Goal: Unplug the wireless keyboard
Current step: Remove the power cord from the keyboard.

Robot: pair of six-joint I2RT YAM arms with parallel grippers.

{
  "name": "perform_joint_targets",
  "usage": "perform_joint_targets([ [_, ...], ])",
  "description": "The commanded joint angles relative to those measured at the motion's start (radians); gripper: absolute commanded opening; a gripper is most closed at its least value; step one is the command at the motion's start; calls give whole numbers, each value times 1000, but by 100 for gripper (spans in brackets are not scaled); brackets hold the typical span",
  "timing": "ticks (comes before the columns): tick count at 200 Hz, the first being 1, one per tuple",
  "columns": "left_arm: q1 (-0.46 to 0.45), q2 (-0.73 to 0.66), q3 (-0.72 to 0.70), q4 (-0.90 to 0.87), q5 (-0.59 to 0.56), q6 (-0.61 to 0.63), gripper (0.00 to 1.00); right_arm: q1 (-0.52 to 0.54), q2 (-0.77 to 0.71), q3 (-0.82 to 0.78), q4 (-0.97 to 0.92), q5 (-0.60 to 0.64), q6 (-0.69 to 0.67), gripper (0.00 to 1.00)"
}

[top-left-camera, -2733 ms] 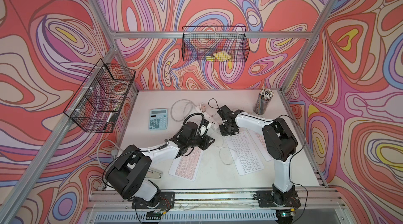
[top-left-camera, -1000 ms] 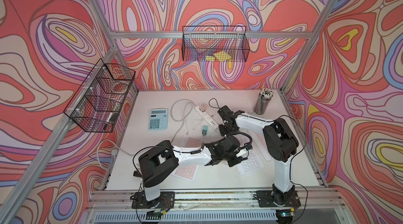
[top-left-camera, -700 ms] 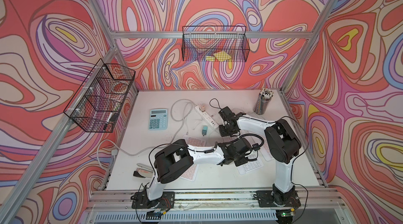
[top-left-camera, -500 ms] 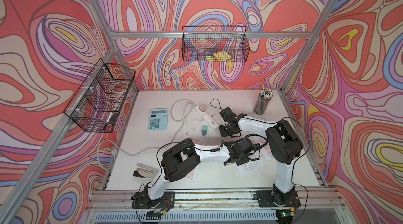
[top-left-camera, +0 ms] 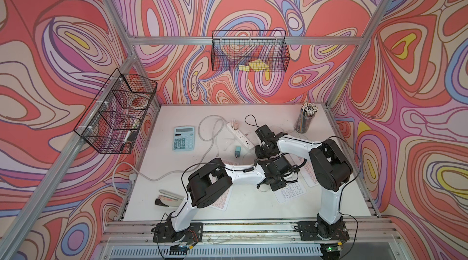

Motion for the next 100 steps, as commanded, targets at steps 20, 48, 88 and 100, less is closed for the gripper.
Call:
perform_joint_targets([
  [20, 17, 23, -80, -156, 155, -9, 47, 26, 83, 0, -53, 8, -89, 0],
  [48, 23, 5, -122, -129, 170, -15, 47, 26, 122, 35, -118, 118, -32, 0],
  [88, 37, 11, -133, -115, 229, -13, 45, 15, 127, 54, -98, 98, 153, 0],
  [100, 46, 17, -133, -116, 245, -15, 44, 15, 135, 74, -102, 96, 175, 0],
])
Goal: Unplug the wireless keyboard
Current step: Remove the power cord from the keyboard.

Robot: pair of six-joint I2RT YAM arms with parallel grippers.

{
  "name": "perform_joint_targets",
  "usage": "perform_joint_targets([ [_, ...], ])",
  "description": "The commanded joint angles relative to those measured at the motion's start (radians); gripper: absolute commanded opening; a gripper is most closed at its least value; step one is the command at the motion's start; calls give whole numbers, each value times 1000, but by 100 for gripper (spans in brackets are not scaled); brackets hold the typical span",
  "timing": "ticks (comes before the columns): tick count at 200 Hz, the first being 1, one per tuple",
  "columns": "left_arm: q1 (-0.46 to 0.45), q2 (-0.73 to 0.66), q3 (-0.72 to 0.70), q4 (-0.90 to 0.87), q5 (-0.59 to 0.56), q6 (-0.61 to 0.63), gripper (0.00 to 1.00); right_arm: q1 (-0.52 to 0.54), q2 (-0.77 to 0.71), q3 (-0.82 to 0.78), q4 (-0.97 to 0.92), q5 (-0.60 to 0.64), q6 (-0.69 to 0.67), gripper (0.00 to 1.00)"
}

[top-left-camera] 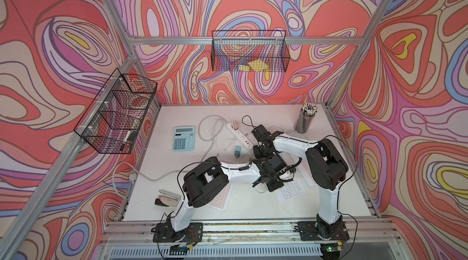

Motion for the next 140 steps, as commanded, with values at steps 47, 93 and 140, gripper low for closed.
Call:
perform_joint_targets([
  [47, 20, 88, -29, -179, 139, -6, 42, 15, 121, 57, -18, 61, -84, 0],
  [93, 23, 99, -14, -186, 145, -8, 41, 29, 138, 53, -9, 78, -246, 0],
  [140, 23, 103, -9, -191, 141, -13, 41, 19, 145, 75, -33, 97, -181, 0],
])
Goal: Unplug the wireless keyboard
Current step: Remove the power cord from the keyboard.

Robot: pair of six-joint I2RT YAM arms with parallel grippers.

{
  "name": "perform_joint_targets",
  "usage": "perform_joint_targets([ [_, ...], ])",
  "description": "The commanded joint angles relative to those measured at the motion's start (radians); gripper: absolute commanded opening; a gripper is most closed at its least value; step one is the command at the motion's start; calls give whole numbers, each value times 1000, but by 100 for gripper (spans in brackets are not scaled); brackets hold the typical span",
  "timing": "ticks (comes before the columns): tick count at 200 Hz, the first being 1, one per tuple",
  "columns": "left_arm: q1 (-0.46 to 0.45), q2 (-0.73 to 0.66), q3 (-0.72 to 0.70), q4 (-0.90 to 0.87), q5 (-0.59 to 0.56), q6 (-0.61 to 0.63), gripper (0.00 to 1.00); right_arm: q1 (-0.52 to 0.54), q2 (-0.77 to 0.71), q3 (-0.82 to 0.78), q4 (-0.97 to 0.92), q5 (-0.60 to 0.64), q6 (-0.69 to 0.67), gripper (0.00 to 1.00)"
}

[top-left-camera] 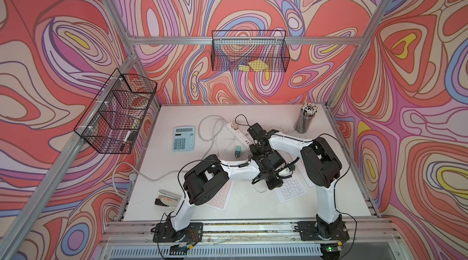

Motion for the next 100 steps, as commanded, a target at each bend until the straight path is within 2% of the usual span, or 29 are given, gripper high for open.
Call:
perform_joint_targets([
  [1, -7, 84, -40, -164, 48, -15, 41, -9, 83, -6, -50, 27, 23, 0],
  [52, 0, 71, -58, -144, 36, -33, 40, -82, 11, -70, -78, 43, 49, 0],
  [100, 8, 57, -68, -128, 27, -50, 40, -104, -22, -124, -99, 48, 30, 0],
])
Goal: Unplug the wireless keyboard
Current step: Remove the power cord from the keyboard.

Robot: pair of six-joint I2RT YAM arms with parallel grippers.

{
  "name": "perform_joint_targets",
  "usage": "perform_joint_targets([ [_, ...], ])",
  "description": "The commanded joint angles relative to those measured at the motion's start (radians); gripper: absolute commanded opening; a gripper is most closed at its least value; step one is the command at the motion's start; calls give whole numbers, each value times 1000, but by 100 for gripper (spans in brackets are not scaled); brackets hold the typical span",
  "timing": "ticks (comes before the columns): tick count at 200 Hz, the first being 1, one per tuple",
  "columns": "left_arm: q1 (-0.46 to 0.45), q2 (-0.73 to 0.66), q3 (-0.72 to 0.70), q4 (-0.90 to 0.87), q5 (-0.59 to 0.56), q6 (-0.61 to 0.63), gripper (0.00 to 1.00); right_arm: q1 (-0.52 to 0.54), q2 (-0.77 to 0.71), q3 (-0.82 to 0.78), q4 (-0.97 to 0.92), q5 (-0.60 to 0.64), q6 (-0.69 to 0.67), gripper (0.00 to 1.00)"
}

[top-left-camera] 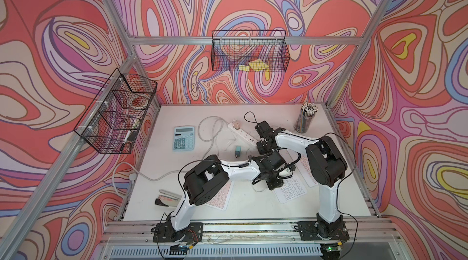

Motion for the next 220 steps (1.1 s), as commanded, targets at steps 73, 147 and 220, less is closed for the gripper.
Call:
perform_joint_targets([
  [73, 37, -1, -128, -74, 12, -85, 42, -10, -133, -159, -42, -43, -150, 0],
  [147, 54, -139, -207, 12, 83, -119, 42, -11, -212, -206, 0, 15, -210, 0],
  [220, 89, -467, -359, 102, 167, -191, 43, -26, -168, -171, 65, 115, -171, 0],
])
